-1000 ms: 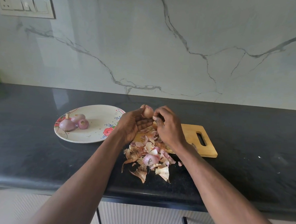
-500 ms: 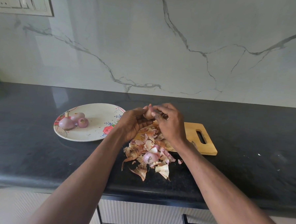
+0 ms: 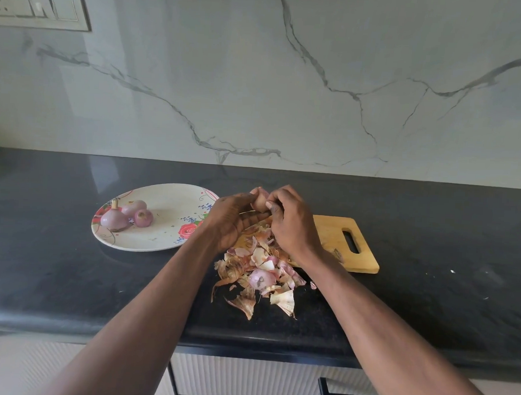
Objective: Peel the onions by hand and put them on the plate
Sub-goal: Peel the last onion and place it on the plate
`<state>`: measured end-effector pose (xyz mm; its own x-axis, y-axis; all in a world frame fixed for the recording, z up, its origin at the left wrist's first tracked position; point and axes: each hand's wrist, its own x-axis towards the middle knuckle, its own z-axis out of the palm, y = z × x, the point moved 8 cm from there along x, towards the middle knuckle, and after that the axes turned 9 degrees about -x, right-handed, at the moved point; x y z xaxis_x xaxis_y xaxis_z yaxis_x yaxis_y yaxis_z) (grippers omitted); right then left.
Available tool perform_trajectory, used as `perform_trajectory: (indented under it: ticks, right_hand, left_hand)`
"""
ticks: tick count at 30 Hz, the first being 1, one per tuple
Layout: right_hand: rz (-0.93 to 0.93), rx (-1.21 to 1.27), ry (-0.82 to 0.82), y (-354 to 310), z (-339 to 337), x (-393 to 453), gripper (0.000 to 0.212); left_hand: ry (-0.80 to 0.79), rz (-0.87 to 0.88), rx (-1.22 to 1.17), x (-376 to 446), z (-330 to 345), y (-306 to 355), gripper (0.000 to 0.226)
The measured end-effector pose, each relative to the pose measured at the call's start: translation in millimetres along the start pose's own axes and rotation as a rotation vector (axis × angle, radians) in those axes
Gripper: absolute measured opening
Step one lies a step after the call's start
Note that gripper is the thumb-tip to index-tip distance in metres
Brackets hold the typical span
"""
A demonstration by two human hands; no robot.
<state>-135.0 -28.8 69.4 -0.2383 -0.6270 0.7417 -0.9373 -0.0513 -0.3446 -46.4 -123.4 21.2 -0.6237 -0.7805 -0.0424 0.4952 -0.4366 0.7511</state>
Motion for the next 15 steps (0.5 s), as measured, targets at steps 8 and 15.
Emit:
perform_trajectory:
  ticks: [8, 15]
  right_hand:
    - [0.135, 0.035, -0.036, 12.1, 3.1, 0.0, 0.021]
    - [0.602, 0.582, -0.123, 36.0, 12.6, -8.1, 0.028]
  left_hand:
    - [0.011, 0.026, -0.025, 0.3, -4.0, 8.0, 0.015]
    - [-0.141, 0.038, 0.001, -1.5, 10.9, 6.2, 0.021]
